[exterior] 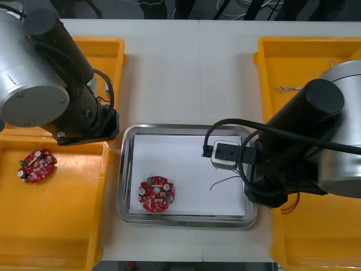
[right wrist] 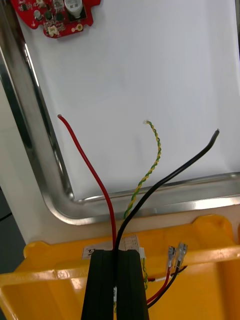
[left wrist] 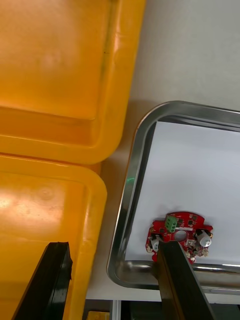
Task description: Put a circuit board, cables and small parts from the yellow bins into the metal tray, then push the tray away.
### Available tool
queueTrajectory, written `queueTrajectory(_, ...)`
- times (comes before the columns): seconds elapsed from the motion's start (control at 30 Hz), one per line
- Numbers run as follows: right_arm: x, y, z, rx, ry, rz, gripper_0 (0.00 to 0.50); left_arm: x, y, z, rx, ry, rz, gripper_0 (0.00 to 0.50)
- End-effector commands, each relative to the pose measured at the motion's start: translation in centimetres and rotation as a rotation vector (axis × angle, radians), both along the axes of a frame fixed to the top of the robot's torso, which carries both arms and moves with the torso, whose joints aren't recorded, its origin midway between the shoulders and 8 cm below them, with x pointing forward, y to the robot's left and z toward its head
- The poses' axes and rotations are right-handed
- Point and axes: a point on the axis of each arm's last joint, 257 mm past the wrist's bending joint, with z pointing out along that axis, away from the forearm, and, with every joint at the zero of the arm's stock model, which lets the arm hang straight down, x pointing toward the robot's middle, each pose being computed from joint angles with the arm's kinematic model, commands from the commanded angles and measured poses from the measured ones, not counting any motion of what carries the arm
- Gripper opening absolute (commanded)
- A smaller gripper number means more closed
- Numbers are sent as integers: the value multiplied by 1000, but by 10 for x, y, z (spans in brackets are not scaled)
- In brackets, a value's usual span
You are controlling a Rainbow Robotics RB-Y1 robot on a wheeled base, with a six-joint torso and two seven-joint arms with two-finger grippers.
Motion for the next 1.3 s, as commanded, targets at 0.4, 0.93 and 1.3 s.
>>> queueTrajectory(0.4,22,50,-51,2,-19,18,0,43,69,47,28,-47,15,500)
queueTrajectory(0.93,29,57,-105,22,-12,-51,0,66,113,42,31,-25,124,500)
queueTrajectory(1.3,15,49,-130,30,9,-103,0,88,117,51,-4,-42,150,500)
